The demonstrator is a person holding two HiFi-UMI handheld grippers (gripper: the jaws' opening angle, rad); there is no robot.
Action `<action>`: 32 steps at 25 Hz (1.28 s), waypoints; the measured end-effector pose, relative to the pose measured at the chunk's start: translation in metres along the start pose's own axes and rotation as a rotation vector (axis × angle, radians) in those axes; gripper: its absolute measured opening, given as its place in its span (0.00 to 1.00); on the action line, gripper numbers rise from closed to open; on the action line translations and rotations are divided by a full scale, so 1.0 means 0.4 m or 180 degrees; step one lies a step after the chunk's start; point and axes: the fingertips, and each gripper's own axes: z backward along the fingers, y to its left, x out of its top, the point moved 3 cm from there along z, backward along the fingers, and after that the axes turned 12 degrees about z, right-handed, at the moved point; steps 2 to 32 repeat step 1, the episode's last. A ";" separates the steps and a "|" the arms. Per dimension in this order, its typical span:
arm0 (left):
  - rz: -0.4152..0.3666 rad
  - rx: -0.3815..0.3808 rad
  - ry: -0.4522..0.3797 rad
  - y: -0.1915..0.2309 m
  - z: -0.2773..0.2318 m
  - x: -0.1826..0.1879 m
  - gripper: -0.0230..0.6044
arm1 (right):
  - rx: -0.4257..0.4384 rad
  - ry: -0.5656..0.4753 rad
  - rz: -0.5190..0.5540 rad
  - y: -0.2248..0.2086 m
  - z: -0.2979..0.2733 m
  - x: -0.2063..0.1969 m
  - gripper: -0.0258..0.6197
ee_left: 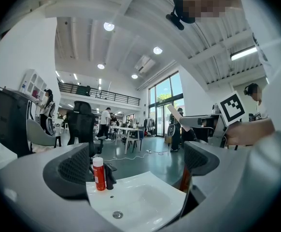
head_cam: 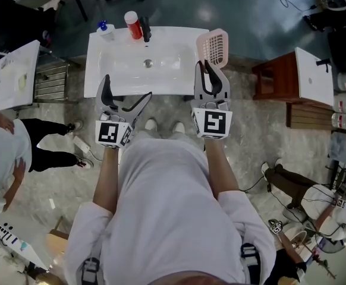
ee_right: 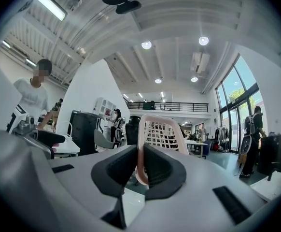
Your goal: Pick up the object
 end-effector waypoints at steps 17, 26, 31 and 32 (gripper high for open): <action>-0.0001 -0.0001 0.0001 0.000 0.001 0.000 0.98 | 0.0001 0.0000 0.0002 0.001 0.000 0.001 0.12; -0.0001 -0.0001 0.0001 0.000 0.001 0.000 0.98 | 0.0001 0.0000 0.0002 0.001 0.000 0.001 0.12; -0.0001 -0.0001 0.0001 0.000 0.001 0.000 0.98 | 0.0001 0.0000 0.0002 0.001 0.000 0.001 0.12; -0.0001 -0.0001 0.0001 0.000 0.001 0.000 0.98 | 0.0001 0.0000 0.0002 0.001 0.000 0.001 0.12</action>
